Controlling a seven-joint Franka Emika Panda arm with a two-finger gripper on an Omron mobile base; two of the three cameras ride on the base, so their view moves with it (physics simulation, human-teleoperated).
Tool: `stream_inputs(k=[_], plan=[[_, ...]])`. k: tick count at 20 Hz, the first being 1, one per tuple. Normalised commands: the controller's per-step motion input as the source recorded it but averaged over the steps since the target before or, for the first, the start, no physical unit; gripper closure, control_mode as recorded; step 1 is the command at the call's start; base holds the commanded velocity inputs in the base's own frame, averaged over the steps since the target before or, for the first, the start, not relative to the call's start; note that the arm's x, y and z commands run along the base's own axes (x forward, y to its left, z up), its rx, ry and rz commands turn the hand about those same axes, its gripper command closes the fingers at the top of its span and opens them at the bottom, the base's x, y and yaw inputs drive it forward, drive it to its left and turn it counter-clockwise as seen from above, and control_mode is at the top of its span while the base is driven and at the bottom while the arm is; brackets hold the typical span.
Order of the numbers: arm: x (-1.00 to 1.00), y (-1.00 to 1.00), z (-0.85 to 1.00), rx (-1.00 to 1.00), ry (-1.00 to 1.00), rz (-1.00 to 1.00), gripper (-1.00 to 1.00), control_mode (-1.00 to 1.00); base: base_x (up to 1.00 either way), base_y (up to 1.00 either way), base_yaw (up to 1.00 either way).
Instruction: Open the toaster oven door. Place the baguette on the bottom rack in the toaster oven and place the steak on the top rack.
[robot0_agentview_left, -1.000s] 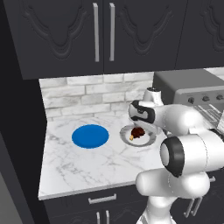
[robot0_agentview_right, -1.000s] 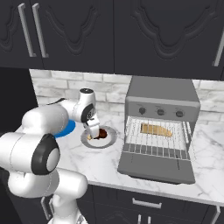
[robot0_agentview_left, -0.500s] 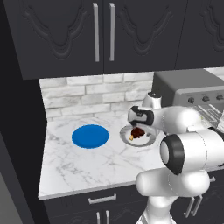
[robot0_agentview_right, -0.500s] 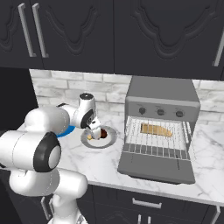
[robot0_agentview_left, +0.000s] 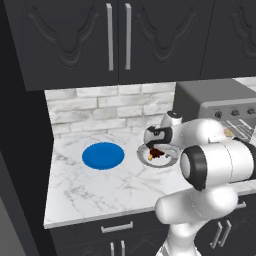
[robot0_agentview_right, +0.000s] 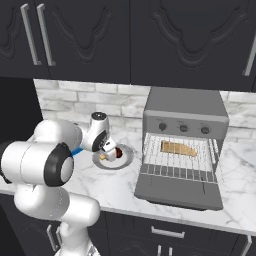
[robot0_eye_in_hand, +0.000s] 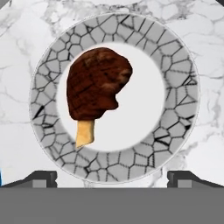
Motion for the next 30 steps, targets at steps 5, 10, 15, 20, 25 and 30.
stream_inputs(k=[5, 10, 15, 20, 25, 30], plan=[[0.13, 0.0, -0.1, 0.0, 0.0, 0.02, -1.0, -1.0, 0.0, 0.0, 0.0], [0.14, 0.0, -0.18, 0.0, 0.02, 0.0, -1.0, -1.0, 0.0, 0.0, 0.0], [0.21, 0.0, -0.19, 0.0, 0.06, 0.0, -1.0, -1.0, 0.0, 0.0, 0.0], [0.22, -0.01, -0.15, 0.0, 0.09, 0.0, -1.0, -1.0, 0.0, 0.0, 0.0], [0.18, -0.04, -0.09, 0.0, 0.1, 0.0, -1.0, -1.0, 0.0, 0.0, 0.0], [0.19, -0.03, -0.11, 0.0, 0.07, 0.0, -1.0, -1.0, 0.0, 0.0, 0.0]])
